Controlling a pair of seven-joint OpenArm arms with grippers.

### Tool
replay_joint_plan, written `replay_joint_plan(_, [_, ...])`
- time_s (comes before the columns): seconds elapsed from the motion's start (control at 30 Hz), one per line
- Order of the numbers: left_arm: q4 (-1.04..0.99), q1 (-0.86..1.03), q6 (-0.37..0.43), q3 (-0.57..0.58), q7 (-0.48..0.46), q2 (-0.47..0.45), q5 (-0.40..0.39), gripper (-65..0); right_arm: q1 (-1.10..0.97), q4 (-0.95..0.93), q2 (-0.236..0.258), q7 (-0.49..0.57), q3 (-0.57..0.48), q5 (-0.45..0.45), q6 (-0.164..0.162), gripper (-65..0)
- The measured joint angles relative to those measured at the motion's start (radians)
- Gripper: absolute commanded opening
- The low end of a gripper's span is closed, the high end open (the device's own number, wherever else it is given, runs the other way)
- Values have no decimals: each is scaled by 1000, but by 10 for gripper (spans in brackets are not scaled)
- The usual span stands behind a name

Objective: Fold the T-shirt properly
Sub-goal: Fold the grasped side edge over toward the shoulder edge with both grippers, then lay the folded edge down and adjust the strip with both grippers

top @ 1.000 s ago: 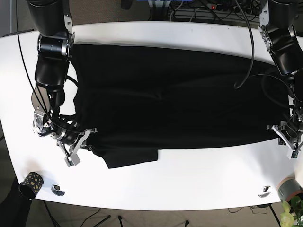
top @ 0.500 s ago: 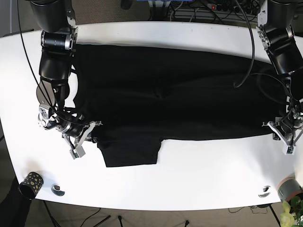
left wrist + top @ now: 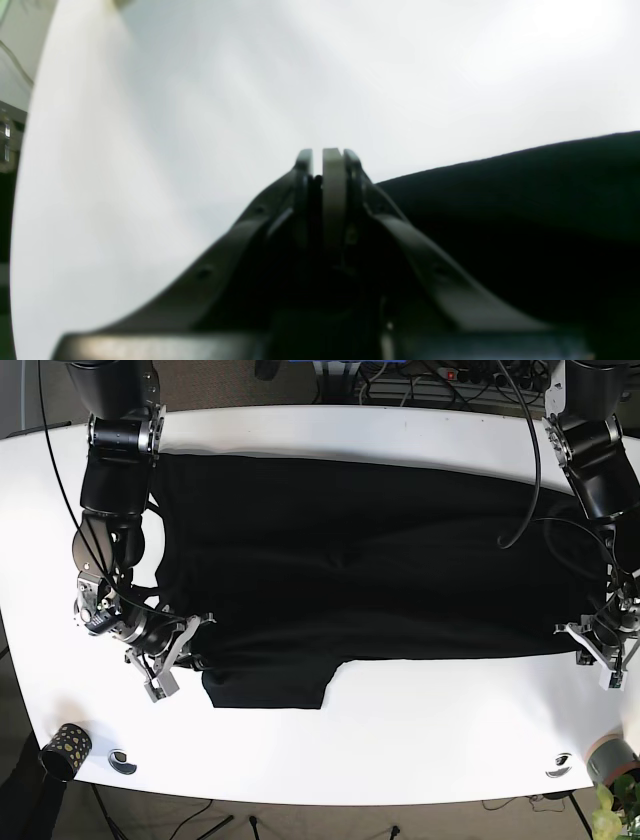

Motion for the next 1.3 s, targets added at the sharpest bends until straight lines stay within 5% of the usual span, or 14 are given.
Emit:
replay_joint_plan(0.33, [-8, 86, -19, -102, -56, 2, -2, -650, -164, 311, -34, -177, 147, 5, 7, -642])
replay_joint_plan(0.53, [-4, 127, -118, -167, -60, 3, -4, -650, -267, 456, -64, -247, 190, 3, 8, -642])
replay_joint_plan(1.2, [248, 344, -164, -203, 1, 5, -4, -650, -570, 629, -128, -252, 266, 6, 8, -633])
replay_joint_plan(1.3, [254, 360, -165, -203, 5, 5, -4, -597, -584, 608, -142, -249, 269, 4, 7, -544])
